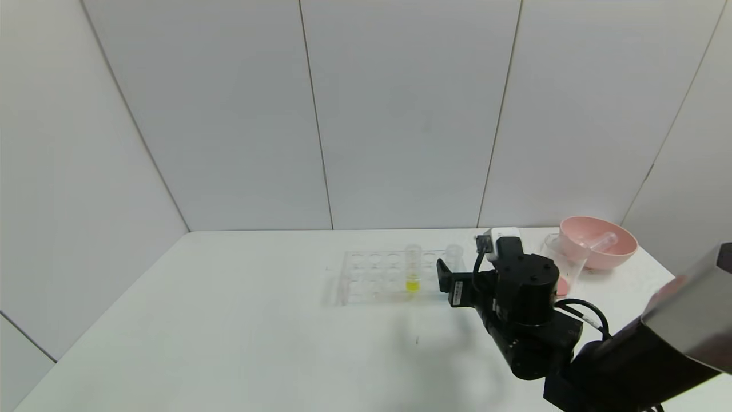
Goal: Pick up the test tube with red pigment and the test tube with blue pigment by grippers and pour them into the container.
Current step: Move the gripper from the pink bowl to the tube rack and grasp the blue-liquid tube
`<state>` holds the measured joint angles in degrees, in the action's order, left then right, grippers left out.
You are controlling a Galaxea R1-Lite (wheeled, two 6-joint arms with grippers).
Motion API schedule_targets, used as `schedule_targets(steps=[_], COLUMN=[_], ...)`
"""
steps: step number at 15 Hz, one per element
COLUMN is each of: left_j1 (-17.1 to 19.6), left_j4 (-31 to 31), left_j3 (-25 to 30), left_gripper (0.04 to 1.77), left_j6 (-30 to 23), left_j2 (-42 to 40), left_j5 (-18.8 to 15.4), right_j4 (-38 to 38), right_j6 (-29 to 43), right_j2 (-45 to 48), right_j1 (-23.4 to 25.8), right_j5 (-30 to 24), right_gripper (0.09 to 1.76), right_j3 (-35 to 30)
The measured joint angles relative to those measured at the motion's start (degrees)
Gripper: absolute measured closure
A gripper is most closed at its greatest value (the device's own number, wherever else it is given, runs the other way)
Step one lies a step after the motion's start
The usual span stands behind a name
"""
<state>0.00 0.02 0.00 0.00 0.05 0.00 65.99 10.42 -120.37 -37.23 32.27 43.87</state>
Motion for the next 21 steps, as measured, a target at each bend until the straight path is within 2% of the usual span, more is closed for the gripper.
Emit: schedule_targets(steps=[4,8,17,19,21], left_j1=[0.0,0.0,0.0,0.0,0.0], left_j4=[0.0,0.0,0.0,0.0,0.0], left_j3=[0.0,0.0,0.0,0.0,0.0], left_gripper=[0.05,0.05,0.05,0.05,0.05], left_j6=[0.0,0.0,0.0,0.0,0.0], left_j2=[0.0,0.0,0.0,0.0,0.0], left_j5=[0.0,0.0,0.0,0.0,0.0], right_j4=[-3.4,-3.4,-3.1,-2.9,-2.9], right_j6=[-1.1,-2.4,-3.3,-3.3,-3.3], right_j2=[-3.1,-5.7,-7.8,-7.6,-7.3], right_j1=[1.2,2.2,2.6,2.3,2.1], right_j5=[-2.0,-2.6,-3.9,-3.9,-4.0], right_gripper=[0.15,0.15,0.18,0.54,0.81], right_j3=[6.7,10.4,11.7,11.5,11.4])
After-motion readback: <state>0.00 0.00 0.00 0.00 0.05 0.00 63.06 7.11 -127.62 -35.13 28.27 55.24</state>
